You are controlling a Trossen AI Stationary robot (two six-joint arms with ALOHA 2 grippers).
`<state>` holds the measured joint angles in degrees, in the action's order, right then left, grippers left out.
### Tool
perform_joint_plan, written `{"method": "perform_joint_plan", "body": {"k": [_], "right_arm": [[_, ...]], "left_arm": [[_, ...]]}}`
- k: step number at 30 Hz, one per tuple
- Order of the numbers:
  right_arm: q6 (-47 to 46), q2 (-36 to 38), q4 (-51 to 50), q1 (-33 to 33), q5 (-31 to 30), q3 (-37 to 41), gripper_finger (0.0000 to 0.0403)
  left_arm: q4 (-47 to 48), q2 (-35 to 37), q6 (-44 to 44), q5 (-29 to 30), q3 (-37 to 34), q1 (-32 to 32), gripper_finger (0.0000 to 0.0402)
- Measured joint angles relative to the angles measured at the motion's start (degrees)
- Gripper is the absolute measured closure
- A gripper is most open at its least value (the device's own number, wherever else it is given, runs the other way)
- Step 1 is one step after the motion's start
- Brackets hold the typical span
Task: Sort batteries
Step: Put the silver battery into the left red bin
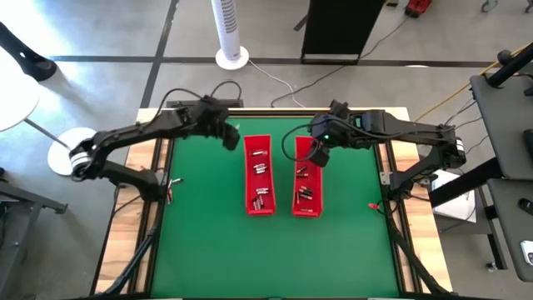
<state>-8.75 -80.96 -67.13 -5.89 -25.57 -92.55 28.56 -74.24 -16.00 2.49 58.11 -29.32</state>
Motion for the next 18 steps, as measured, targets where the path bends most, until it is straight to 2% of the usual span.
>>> {"method": "perform_joint_plan", "body": {"k": [4, 10, 14, 18], "right_arm": [[0.24, 1.76, -0.11, -0.83, 0.01, -0.2, 0.0142], [-3.91, 7.06, -0.09, -0.89, 0.01, -0.33, 0.0154], [-7.04, 10.94, -0.31, -0.39, 0.01, -0.2, 0.0159], [-10.31, 14.2, -0.67, 0.98, 0.07, -0.04, 0.016]], "left_arm": [[-0.75, 3.19, 3.42, -4.92, 0.0, 7.75, 0.0396], [-4.81, 2.08, 8.4, -5.11, 0.0, 18.41, 0.0396], [-8.68, -1.44, 9.99, -4.75, 0.0, 21.66, 0.0396], [-9.92, -4.99, 12.57, -4.69, 0.18, 21.89, 0.0394]]}}
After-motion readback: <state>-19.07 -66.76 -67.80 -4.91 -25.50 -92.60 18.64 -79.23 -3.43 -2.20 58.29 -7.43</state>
